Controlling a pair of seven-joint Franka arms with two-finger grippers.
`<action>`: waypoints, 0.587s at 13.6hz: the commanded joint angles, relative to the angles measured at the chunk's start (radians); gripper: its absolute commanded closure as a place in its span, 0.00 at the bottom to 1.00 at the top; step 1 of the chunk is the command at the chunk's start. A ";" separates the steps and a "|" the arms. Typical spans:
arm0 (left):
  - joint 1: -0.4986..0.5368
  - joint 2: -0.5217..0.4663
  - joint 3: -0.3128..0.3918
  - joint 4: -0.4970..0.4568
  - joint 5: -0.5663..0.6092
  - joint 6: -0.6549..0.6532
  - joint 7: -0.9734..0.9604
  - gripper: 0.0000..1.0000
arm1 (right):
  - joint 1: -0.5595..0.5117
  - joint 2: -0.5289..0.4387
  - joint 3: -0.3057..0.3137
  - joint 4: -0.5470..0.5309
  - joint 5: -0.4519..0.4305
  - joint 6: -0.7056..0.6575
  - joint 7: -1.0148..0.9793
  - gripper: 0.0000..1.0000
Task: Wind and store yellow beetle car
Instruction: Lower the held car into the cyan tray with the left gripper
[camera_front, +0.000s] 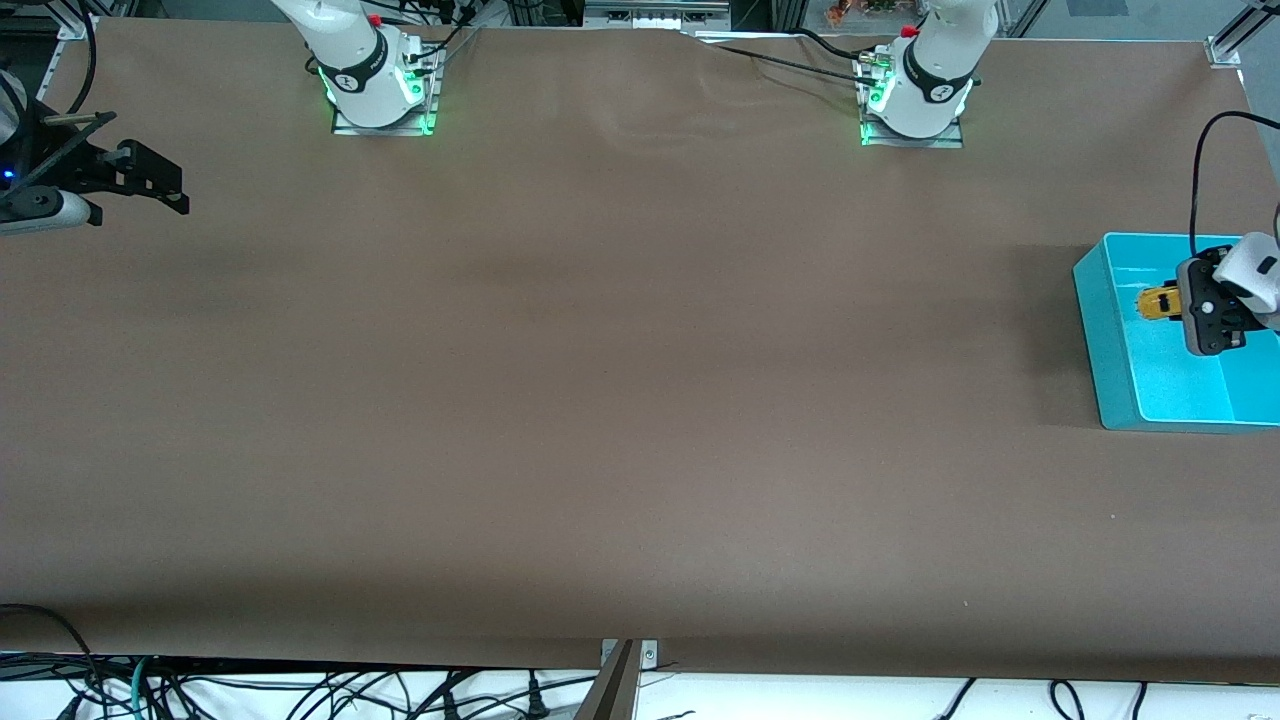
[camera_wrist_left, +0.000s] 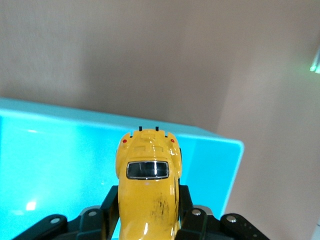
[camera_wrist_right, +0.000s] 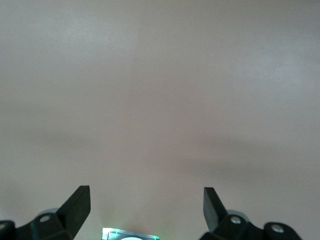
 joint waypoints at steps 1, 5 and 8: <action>0.076 0.115 -0.015 0.027 0.024 0.115 0.052 0.87 | -0.003 0.012 -0.001 0.030 0.013 -0.021 0.005 0.00; 0.117 0.202 -0.015 0.024 0.026 0.252 0.053 0.87 | -0.004 0.012 -0.001 0.030 0.012 -0.018 0.005 0.00; 0.130 0.222 -0.015 0.024 0.026 0.271 0.058 0.87 | -0.003 0.012 -0.001 0.030 0.012 -0.018 0.005 0.00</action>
